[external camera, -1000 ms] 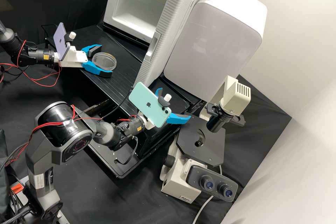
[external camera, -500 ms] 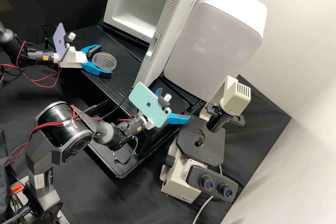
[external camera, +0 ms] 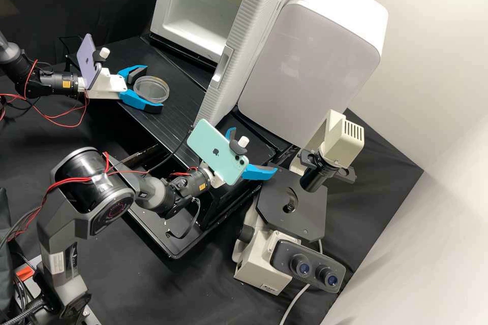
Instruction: Place the petri dish in the incubator
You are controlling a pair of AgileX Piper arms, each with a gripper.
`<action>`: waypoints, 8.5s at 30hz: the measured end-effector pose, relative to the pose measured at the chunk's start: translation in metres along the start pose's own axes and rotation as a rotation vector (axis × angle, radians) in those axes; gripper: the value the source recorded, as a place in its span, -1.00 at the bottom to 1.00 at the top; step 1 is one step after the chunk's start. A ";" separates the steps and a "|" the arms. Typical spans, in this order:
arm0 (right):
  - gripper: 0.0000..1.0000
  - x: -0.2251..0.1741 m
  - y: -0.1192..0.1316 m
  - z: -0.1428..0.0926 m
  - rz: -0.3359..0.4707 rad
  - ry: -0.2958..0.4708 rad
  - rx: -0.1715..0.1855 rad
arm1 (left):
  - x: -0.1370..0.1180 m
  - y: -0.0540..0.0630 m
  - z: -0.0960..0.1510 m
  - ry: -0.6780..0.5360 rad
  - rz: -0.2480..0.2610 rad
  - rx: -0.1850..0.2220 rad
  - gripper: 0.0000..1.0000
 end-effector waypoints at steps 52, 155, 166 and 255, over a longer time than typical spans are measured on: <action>1.00 0.000 0.000 0.000 0.000 0.000 0.000 | 0.000 0.000 -0.001 0.014 0.005 -0.009 -1.00; 1.00 0.000 0.000 0.000 0.000 0.000 0.000 | 0.162 0.179 -0.022 0.396 0.121 -0.010 -1.00; 1.00 0.000 0.000 0.000 0.000 0.000 0.000 | 0.185 0.169 -0.033 0.466 0.053 -0.013 -1.00; 1.00 0.000 0.000 0.000 0.000 0.000 0.000 | 0.180 0.137 -0.047 0.530 0.039 0.042 1.00</action>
